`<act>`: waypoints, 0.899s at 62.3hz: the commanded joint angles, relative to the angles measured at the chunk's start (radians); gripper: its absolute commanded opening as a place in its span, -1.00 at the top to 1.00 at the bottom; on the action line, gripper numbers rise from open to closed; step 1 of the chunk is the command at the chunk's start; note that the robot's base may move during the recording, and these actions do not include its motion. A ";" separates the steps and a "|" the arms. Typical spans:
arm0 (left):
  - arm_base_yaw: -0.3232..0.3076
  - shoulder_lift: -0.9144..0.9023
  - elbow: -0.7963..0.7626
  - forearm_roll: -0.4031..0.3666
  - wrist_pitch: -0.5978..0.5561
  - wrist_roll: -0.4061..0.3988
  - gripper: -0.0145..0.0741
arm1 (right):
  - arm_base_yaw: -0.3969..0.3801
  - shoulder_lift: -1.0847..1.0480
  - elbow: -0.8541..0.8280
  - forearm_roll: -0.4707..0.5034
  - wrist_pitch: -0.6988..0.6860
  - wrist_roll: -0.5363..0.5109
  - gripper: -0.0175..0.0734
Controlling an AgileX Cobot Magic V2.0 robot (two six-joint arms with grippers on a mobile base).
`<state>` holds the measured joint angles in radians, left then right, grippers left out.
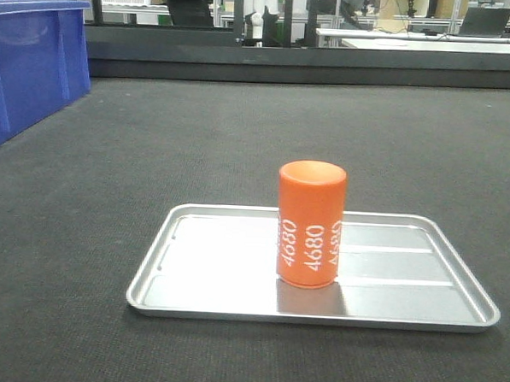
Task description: Grab orange capacitor from left shelf to right conveyor
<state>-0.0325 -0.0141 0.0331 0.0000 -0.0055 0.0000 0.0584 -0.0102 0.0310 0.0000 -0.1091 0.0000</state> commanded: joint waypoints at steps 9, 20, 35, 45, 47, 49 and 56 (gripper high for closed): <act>-0.008 0.010 -0.008 -0.005 -0.085 0.000 0.91 | -0.010 -0.019 0.002 0.000 -0.097 -0.013 0.49; -0.008 0.010 -0.008 -0.005 -0.085 0.000 0.91 | -0.012 -0.019 0.002 0.000 -0.079 -0.012 0.49; -0.008 0.010 -0.008 -0.005 -0.085 0.000 0.91 | -0.051 -0.019 0.002 0.005 -0.084 -0.012 0.49; -0.008 0.010 -0.008 -0.005 -0.085 0.000 0.91 | -0.069 -0.019 0.002 0.005 -0.094 -0.012 0.49; -0.008 0.010 -0.008 -0.005 -0.085 0.000 0.91 | -0.069 -0.019 0.002 0.005 -0.094 -0.012 0.49; -0.008 0.010 -0.008 -0.005 -0.085 0.000 0.91 | -0.069 -0.019 0.002 0.005 -0.094 -0.012 0.49; -0.008 0.010 -0.008 -0.005 -0.085 0.000 0.91 | -0.069 -0.019 0.002 0.005 -0.094 -0.012 0.49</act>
<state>-0.0325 -0.0141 0.0331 0.0000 -0.0055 0.0000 -0.0055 -0.0102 0.0310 0.0000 -0.1056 0.0000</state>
